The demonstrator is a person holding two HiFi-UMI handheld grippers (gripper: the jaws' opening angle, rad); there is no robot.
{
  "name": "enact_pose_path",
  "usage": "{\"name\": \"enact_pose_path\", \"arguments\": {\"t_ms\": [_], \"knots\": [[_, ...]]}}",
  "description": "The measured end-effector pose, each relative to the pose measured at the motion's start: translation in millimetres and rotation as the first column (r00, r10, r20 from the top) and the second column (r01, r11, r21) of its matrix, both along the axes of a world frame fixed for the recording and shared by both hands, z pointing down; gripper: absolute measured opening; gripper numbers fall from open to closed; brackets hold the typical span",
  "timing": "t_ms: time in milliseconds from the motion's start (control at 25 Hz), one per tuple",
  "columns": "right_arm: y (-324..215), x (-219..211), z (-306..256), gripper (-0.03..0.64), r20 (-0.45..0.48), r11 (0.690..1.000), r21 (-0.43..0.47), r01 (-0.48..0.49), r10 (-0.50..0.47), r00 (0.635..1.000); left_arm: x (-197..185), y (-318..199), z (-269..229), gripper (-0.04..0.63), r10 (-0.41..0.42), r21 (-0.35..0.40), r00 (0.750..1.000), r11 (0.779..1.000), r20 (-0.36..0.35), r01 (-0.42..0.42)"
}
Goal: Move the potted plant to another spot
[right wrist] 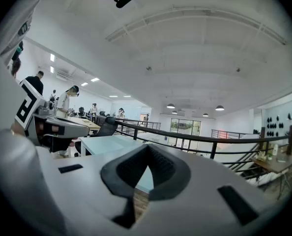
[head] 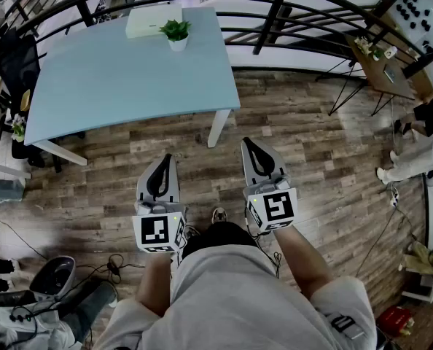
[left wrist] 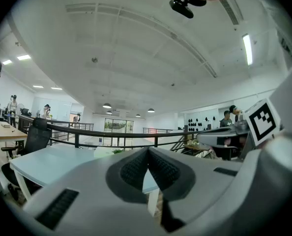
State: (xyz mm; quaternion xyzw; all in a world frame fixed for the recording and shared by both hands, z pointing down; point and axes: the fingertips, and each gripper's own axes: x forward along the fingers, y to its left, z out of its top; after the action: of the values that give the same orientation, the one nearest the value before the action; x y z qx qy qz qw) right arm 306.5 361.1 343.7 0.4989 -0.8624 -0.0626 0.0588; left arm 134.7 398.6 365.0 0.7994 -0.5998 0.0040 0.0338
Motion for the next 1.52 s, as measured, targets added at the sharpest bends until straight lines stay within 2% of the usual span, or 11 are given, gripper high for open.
{"name": "enact_pose_path", "arguments": {"t_ms": [240, 440, 520, 560, 840, 1000, 1240, 1520], "knots": [[11, 14, 18, 0.003, -0.007, 0.993, -0.070, 0.094, -0.095, 0.995, 29, 1, 9, 0.012, 0.024, -0.054, 1.000, 0.998, -0.011, -0.025], [20, 34, 40, 0.010, -0.083, 0.990, -0.082, 0.115, -0.121, 0.989, 51, -4, 24, 0.012, 0.056, -0.095, 0.998, 0.994, -0.019, -0.057], [19, 44, 47, 0.096, -0.078, 0.986, -0.103, 0.134, -0.142, 0.987, 61, -6, 29, 0.012, 0.056, -0.111, 0.998, 0.992, -0.028, -0.058], [16, 49, 51, 0.113, -0.074, 0.983, -0.114, 0.141, -0.150, 0.986, 67, -8, 32, 0.012, 0.055, -0.118, 0.998, 0.991, -0.031, -0.058], [-13, 69, 69, 0.160, -0.044, 0.979, -0.127, 0.160, -0.167, 0.985, 91, -27, 52, 0.012, 0.035, -0.170, 0.999, 0.985, -0.017, -0.038], [-28, 61, 84, 0.182, -0.023, 0.973, -0.148, 0.179, -0.184, 0.983, 77, -31, 65, 0.012, -0.004, -0.219, 1.000, 0.976, -0.001, 0.004], [-72, 41, 106, 0.213, 0.000, 0.961, -0.193, 0.196, -0.200, 0.980, 53, -64, 87, 0.012, -0.038, -0.259, 0.999, 0.965, 0.001, 0.037], [-141, -4, 114, 0.257, -0.072, 0.959, -0.230, 0.165, -0.186, 0.980, 7, -144, 101, 0.012, -0.002, -0.249, 0.999, 0.968, -0.041, -0.008]]}}
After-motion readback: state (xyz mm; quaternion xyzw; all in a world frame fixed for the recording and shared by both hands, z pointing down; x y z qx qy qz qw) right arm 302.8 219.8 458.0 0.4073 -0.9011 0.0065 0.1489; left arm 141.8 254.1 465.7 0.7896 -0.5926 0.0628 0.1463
